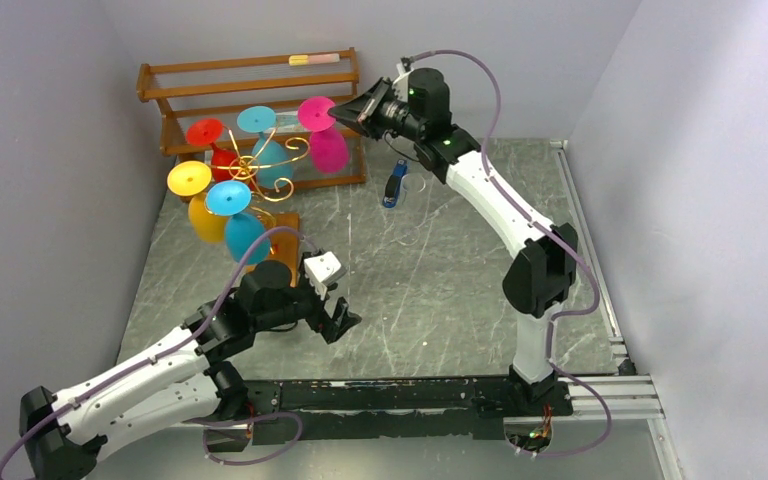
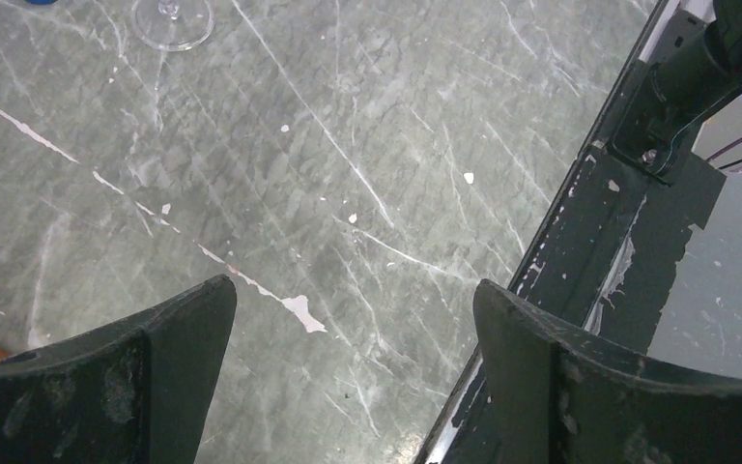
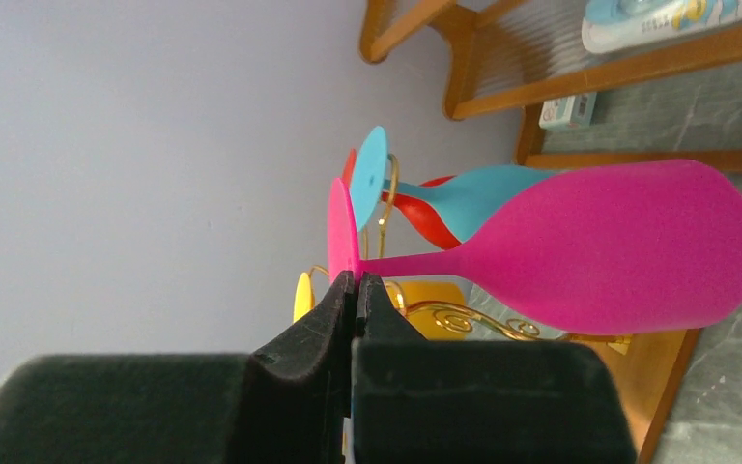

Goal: Take the wine glass off the wine glass rack
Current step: Pick up the wine glass from the wine rack, then place the wine glass at the center of the board.

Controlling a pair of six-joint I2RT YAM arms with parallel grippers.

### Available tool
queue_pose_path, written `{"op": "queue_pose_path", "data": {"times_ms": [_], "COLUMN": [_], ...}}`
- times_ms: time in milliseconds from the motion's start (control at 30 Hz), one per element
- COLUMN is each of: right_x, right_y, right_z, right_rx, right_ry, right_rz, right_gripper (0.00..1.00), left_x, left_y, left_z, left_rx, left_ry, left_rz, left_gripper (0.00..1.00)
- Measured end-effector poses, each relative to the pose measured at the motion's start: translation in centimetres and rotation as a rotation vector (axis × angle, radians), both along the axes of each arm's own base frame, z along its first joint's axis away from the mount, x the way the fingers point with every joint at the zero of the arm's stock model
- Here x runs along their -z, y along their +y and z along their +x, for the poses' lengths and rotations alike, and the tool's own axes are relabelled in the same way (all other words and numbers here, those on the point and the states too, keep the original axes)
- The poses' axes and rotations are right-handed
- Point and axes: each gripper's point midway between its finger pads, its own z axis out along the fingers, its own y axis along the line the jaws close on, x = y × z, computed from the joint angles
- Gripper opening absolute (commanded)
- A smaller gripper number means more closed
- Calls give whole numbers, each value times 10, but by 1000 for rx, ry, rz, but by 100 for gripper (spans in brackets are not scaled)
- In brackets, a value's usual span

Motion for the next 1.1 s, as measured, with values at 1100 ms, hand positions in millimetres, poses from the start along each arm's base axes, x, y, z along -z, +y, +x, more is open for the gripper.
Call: {"op": "queue_pose_path", "data": {"times_ms": [1100], "right_x": [-38], "right_y": [-143], "right_z": [-174], "right_rx": [73], "right_ry": [-627], "right_rz": [-185], "right_gripper": [0], "left_x": [-70], "left_y": [1], "left_z": [-5], "left_rx": [-99], "left_ry": [-7], "left_rz": [-377], "left_gripper": [97]}}
